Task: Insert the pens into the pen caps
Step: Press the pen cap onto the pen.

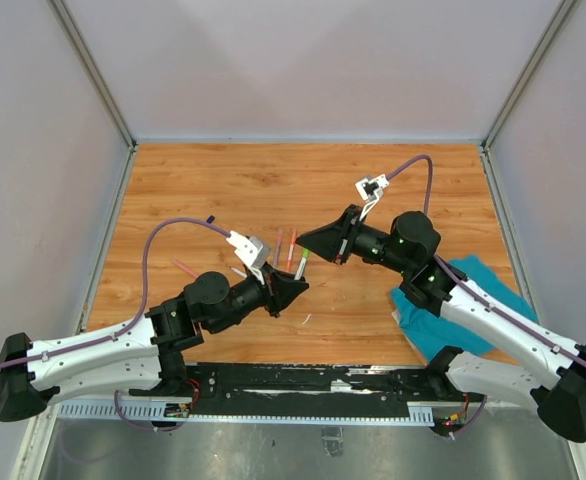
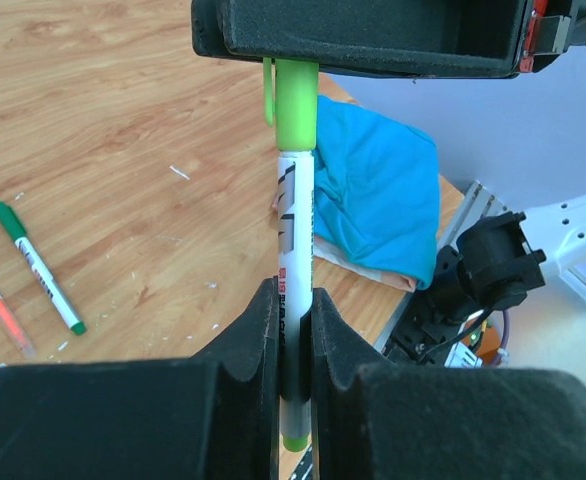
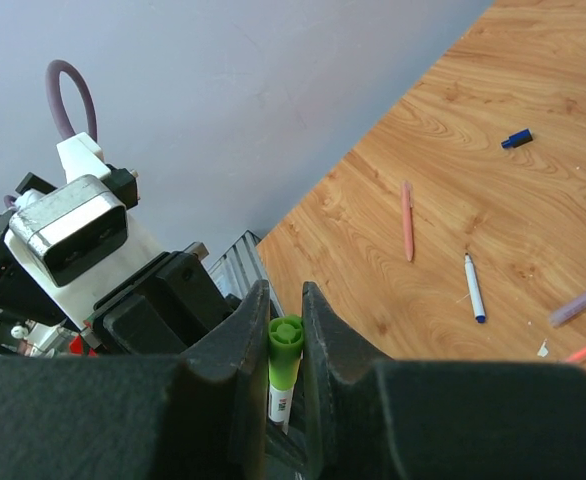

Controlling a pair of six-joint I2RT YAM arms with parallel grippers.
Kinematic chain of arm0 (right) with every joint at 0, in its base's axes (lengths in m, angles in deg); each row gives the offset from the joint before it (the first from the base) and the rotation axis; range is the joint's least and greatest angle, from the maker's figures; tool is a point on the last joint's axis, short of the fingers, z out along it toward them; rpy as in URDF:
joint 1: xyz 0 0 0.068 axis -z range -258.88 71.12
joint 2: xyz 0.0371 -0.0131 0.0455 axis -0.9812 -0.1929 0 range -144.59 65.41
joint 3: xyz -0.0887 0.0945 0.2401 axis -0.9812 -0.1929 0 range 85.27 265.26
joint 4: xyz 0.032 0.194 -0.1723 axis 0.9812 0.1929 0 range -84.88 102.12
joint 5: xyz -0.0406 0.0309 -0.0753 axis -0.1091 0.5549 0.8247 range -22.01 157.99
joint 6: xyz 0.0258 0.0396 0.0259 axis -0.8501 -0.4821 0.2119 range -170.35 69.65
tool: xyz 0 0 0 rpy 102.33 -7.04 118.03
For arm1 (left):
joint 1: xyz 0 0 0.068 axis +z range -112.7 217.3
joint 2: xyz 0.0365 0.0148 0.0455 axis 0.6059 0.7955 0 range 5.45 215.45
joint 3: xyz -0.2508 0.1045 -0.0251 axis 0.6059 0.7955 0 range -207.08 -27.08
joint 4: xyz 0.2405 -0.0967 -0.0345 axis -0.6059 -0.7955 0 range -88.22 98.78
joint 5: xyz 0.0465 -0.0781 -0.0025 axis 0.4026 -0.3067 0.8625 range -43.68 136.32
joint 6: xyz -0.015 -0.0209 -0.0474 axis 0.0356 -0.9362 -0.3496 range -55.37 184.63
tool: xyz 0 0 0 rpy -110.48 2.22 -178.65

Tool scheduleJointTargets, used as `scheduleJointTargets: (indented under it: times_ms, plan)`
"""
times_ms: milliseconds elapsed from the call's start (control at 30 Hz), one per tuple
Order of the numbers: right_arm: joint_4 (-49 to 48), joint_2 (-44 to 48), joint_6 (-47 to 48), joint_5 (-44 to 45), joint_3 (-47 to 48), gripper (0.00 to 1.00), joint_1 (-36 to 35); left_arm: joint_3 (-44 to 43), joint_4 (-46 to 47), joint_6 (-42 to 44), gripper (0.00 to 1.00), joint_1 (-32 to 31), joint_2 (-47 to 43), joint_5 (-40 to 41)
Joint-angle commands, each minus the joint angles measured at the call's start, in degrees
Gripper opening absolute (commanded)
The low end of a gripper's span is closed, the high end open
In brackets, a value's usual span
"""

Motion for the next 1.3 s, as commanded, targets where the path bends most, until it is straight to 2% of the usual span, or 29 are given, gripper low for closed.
scheduleJointTargets:
  times_ms: [0, 333, 567, 1267]
  plan:
    - [-0.53, 0.61, 0.70, -1.99, -3.32, 0.01, -2.67, -3.19, 4.14, -0.25, 0.01, -0.38, -0.72, -0.37]
    - [1.42, 2.19, 7.30, 3.27, -8.62, 0.01, -9.31, -3.95, 4.90, -1.09, 0.00, -0.36, -1.61, -1.13]
    - [-1.17, 2.38, 6.31, 6.38, -13.06, 0.01, -13.04, -4.52, 5.85, -1.56, 0.00, -0.37, -2.13, -1.44]
    - [0.28, 2.20, 4.91, 14.54, -21.41, 0.01, -22.67, -5.35, 6.54, -1.44, 0.01, -0.39, -5.10, -0.43]
